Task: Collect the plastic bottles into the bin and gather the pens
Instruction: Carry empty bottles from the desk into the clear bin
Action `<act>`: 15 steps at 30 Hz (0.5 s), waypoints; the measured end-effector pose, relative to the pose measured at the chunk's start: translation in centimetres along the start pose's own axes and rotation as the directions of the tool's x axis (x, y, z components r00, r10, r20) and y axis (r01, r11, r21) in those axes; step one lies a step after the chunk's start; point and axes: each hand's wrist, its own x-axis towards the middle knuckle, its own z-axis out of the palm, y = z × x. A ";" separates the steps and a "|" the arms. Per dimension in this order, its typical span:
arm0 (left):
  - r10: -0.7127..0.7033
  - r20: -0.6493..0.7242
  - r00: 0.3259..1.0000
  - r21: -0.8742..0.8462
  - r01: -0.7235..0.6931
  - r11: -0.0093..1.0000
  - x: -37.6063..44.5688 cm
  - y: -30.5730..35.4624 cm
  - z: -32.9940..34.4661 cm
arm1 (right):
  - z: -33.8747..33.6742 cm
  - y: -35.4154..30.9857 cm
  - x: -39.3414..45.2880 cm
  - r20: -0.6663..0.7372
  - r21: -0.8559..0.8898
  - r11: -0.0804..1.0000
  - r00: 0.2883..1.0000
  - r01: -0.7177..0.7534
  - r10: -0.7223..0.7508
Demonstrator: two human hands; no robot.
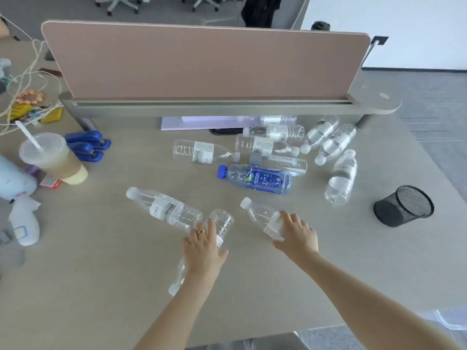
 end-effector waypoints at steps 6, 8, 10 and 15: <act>0.093 0.025 0.995 0.003 -0.093 0.996 0.3 1.5 1.4 | -0.1 2.5 -2.3 -0.055 0.066 0.994 0.994 -0.091 0.094; 0.116 0.009 0.993 -0.004 -0.116 0.993 0.6 2.0 1.9 | -0.2 3.0 -3.1 -0.082 0.095 0.990 0.990 -0.109 0.117; 0.114 0.022 0.993 -0.056 -0.112 0.992 0.8 2.5 1.8 | -0.4 3.9 -4.0 -0.106 0.119 0.985 0.985 -0.126 0.139; 0.121 0.053 0.991 -0.387 -0.091 0.917 0.5 6.5 -0.1 | -1.1 7.0 -6.8 -0.151 0.187 0.963 0.963 -0.192 0.221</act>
